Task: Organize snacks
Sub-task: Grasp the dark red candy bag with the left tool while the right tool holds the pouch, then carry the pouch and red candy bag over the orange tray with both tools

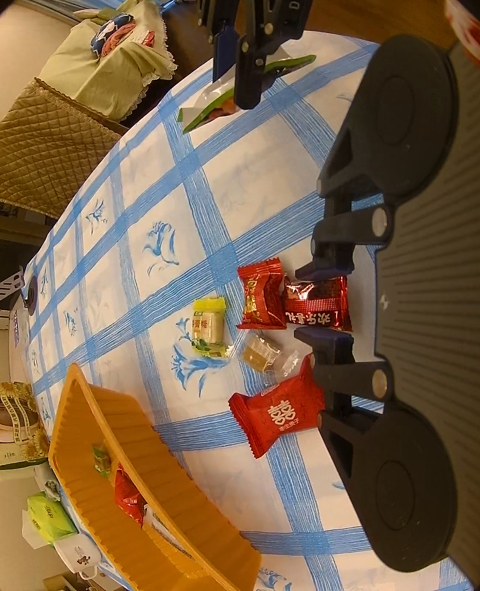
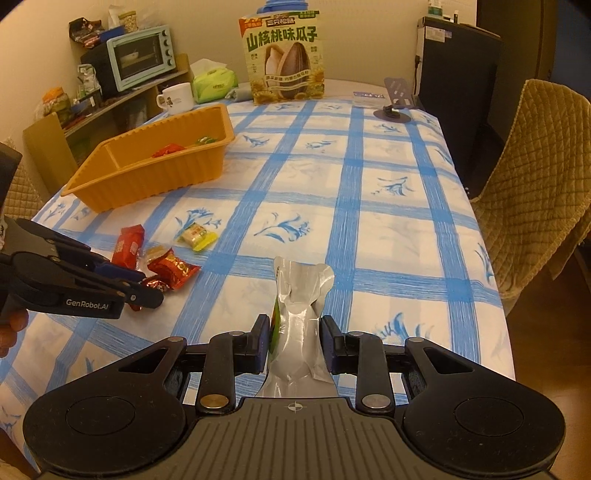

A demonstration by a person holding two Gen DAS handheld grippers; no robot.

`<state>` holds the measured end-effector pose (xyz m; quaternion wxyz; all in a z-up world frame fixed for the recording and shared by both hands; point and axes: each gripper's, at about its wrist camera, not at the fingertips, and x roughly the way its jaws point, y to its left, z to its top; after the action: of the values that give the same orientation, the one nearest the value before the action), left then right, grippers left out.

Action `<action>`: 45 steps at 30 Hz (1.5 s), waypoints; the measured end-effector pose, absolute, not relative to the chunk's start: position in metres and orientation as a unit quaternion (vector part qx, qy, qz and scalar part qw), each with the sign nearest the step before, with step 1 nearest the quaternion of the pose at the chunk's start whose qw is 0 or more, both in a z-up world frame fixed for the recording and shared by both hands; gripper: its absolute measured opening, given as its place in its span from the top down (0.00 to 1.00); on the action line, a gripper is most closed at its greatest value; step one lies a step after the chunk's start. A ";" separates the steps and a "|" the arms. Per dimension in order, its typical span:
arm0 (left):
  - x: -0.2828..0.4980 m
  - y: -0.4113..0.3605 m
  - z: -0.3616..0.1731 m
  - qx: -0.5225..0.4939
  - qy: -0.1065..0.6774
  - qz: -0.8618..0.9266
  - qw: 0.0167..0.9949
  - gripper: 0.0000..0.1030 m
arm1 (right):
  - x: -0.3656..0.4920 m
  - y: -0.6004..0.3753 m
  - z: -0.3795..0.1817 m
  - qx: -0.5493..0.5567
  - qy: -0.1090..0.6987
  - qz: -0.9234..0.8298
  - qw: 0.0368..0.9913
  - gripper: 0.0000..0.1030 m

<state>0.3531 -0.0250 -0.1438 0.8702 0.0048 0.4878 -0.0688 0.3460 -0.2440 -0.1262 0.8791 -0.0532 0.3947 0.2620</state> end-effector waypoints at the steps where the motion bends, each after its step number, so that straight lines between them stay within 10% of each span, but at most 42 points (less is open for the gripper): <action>1: 0.353 -0.025 -0.143 0.003 0.487 -0.068 0.871 0.77 | 0.345 -0.244 -0.126 -0.053 0.394 0.263 0.879 0.71; 45: 0.294 0.130 -0.024 -0.059 0.369 0.041 0.927 0.79 | 0.384 -0.110 -0.059 -0.049 0.326 0.390 0.860 0.71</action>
<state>0.2939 0.1303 -0.0240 0.9266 -0.0595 0.3691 0.0412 0.3837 -0.1097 -0.0593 0.8598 -0.0485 0.3263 0.3898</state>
